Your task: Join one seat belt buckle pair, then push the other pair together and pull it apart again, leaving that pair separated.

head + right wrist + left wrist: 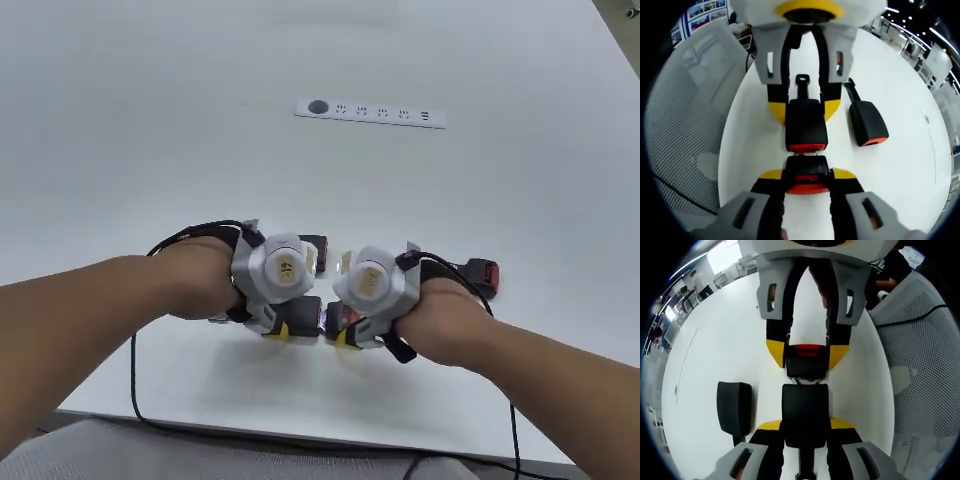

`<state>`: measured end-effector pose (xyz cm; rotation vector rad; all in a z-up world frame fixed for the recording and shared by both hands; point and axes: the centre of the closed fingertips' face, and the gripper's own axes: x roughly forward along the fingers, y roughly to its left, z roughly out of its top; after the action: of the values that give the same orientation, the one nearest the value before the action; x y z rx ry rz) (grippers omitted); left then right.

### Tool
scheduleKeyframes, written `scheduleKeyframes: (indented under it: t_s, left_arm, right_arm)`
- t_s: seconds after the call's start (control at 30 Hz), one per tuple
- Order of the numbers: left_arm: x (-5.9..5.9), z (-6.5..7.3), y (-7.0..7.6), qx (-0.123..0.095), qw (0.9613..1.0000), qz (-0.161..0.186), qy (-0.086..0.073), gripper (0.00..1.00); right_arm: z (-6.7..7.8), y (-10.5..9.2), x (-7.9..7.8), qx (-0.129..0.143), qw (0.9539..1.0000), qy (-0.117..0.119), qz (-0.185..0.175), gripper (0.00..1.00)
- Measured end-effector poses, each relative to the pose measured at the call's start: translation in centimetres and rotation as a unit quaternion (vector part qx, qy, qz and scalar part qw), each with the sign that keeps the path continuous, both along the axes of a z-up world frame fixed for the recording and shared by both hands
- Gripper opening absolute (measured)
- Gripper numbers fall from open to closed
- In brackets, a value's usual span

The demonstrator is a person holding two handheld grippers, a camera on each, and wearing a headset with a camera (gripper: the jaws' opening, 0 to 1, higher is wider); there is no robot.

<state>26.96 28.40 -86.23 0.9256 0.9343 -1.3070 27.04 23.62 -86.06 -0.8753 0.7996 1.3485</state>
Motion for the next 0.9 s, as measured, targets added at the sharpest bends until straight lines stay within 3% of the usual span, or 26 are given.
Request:
scheduleKeyframes:
  t_s: [0.4, 0.6, 0.9]
  left_arm:
    - [-0.01, -0.06, 0.08, 0.004, 1.0000, 0.001, 0.002, 0.33]
    - [0.07, -0.04, 0.15, -0.012, 0.9999, -0.001, 0.006, 0.33]
    - [0.12, -0.06, 0.13, -0.014, 0.9999, 0.007, 0.007, 0.33]
  right_arm:
    - [-0.14, -0.76, -0.17, 0.005, 1.0000, 0.005, -0.003, 0.35]
    - [-0.07, -0.92, -0.05, 0.051, 0.9986, 0.012, -0.006, 0.35]
    - [0.04, -0.96, -0.12, 0.068, 0.9975, 0.009, -0.015, 0.36]
